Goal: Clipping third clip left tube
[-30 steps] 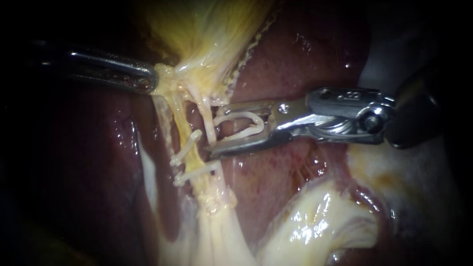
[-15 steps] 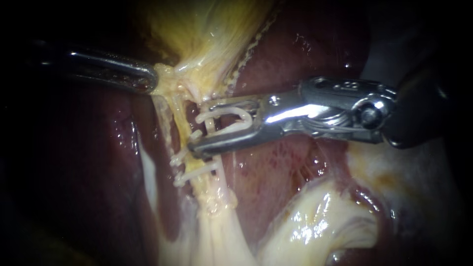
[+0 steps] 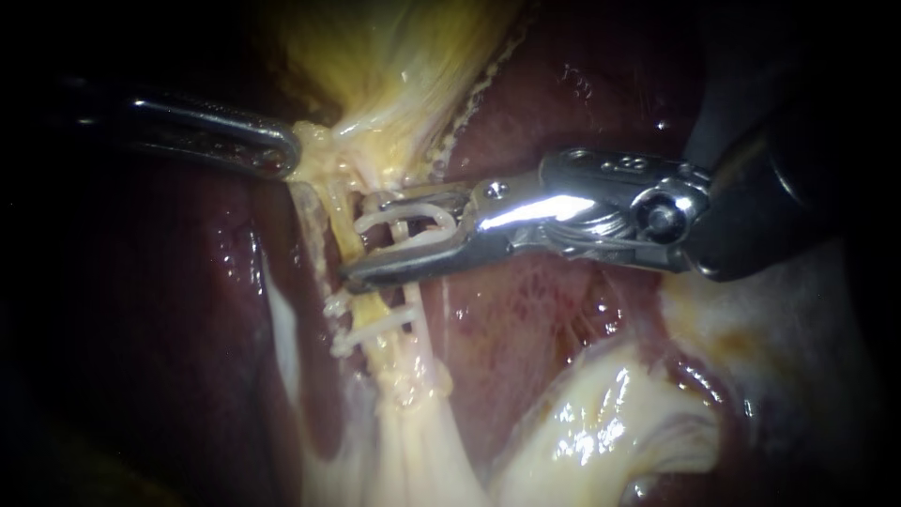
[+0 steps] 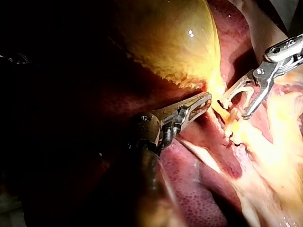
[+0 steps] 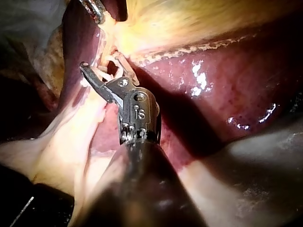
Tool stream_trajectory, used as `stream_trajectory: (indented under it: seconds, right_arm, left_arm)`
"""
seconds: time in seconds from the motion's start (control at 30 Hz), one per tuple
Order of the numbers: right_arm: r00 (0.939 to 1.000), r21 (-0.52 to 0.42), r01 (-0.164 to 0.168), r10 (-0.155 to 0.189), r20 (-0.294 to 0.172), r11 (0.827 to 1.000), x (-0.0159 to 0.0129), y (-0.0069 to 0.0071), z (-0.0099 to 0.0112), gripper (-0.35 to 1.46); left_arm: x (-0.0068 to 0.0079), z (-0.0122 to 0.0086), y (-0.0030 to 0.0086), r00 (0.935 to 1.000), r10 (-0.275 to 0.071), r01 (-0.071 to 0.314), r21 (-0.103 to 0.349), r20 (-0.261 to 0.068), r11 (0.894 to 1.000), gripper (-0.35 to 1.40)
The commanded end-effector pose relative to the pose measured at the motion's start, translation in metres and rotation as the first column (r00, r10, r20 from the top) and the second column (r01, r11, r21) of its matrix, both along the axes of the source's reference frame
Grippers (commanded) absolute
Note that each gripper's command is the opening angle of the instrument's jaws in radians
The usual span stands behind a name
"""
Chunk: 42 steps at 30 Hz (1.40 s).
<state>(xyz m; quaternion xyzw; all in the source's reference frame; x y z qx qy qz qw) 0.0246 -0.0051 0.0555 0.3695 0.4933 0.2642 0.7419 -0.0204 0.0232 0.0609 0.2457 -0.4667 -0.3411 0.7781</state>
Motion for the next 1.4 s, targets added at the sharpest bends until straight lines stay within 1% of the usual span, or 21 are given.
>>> stream_trajectory:
  seconds: [0.03, 0.13, 0.23, 0.4, 0.53, 0.63, 0.67, 0.73, 0.8, 0.87, 0.93, 1.0, 1.07, 1.1, 1.17, 1.27, 1.37, 1.4]
  right_arm:
    - [1.0, 0.003, 0.0, 0.0, 0.004, 1.0, -0.0001, 0.0, 0.0003, 0.49]
    - [0.9999, 0.003, 0.005, -0.005, 0.016, 1.0, -0.0003, -0.0001, 0.0012, 0.49]
    - [0.9999, 0.001, 0.006, -0.006, 0.016, 1.0, -0.0003, 0.0, 0.002, 0.49]
    - [0.9998, 0.0, 0.003, -0.003, 0.018, 1.0, 0.0, 0.0006, 0.0028, 0.49]
    - [0.9998, 0.005, -0.001, 0.001, 0.021, 1.0, 0.0012, 0.001, 0.0034, 0.49]
    - [0.9998, 0.006, 0.004, -0.004, 0.019, 1.0, 0.0022, 0.0007, 0.0036, 0.5]
    - [0.9998, 0.011, 0.001, -0.001, 0.018, 1.0, 0.0025, 0.0006, 0.0037, 0.5]
    - [0.9999, 0.017, -0.001, 0.001, 0.011, 1.0, 0.0031, 0.0004, 0.0038, 0.5]
    - [0.9999, 0.021, 0.003, -0.003, -0.012, 1.0, 0.0036, 0.0003, 0.0037, 0.5]
    - [0.9989, 0.035, -0.003, 0.004, -0.047, 0.999, 0.004, 0.0002, 0.0035, 0.5]
    - [0.996, 0.052, -0.009, 0.014, -0.088, 0.999, 0.0043, 0.0001, 0.0031, 0.5]
    - [0.9907, 0.077, -0.015, 0.026, -0.134, 0.997, 0.0048, 0.0, 0.0024, 0.5]
    - [0.9848, 0.092, -0.016, 0.031, -0.171, 0.996, 0.0051, 0.0001, 0.0016, 0.5]
    - [0.9804, 0.105, -0.011, 0.032, -0.195, 0.994, 0.0053, 0.0002, 0.001, 0.49]
    - [0.9736, 0.121, -0.012, 0.039, -0.225, 0.993, 0.0056, 0.0005, -0.0004, 0.49]
    - [0.9647, 0.141, -0.019, 0.056, -0.257, 0.99, 0.0058, 0.0012, -0.0019, 0.47]
    - [0.9602, 0.151, -0.03, 0.071, -0.27, 0.988, 0.0058, 0.0018, -0.0028, 0.45]
    - [0.9602, 0.152, -0.031, 0.071, -0.27, 0.988, 0.0058, 0.002, -0.0029, 0.45]
  left_arm:
    - [0.0, 0.0, 0.0, 1.0, 0.0, 0.0, 0.0, 0.0, 1.0, -0.35]
    - [0.0, 0.0, 0.0, 1.0, 0.0, 0.0, 0.0, 0.0, 1.0, -0.35]
    - [0.0, 0.0, 0.0, 1.0, 0.0, 0.0, 0.0, 0.0, 1.0, -0.35]
    - [0.0, 0.0, 0.0, 1.0, 0.0, 0.0, 0.0, 0.0, 1.0, -0.35]
    - [0.0, 0.0, 0.0, 1.0, 0.0, 0.0, 0.0, 0.0, 1.0, -0.35]
    - [0.0, 0.0, 0.0, 1.0, 0.0, 0.0, 0.0, 0.0, 1.0, -0.35]
    - [0.0, 0.0, 0.0, 1.0, 0.0, 0.0, 0.0, 0.0, 1.0, -0.35]
    - [-0.0001, 0.0, 0.0, 1.0, -0.001, 0.001, 0.0, 0.0, 1.0, -0.35]
    - [-0.0001, 0.0001, 0.0, 1.0, -0.001, 0.001, -0.001, -0.001, 1.0, -0.35]
    - [-0.0001, 0.0001, 0.0, 1.0, -0.001, 0.001, -0.001, -0.001, 1.0, -0.35]
    - [-0.0001, 0.0001, 0.0, 1.0, -0.001, 0.001, -0.001, -0.001, 1.0, -0.35]
    - [-0.0001, 0.0001, 0.0, 1.0, -0.001, 0.001, -0.001, -0.001, 1.0, -0.35]
    - [-0.0001, 0.0001, 0.0, 1.0, -0.001, 0.001, -0.001, -0.001, 1.0, -0.35]
    - [-0.0001, 0.0001, 0.0, 1.0, -0.001, 0.001, -0.001, -0.001, 1.0, -0.35]
    - [-0.0001, 0.0001, 0.0, 1.0, -0.001, 0.001, -0.001, -0.001, 1.0, -0.35]
    - [-0.0001, 0.0001, 0.0, 1.0, -0.001, 0.001, -0.001, -0.001, 1.0, -0.35]
    - [-0.0001, 0.0001, 0.0, 1.0, -0.001, 0.001, -0.001, -0.001, 1.0, -0.35]
    - [-0.0001, 0.0001, 0.0, 1.0, -0.001, 0.001, -0.001, -0.001, 1.0, -0.35]
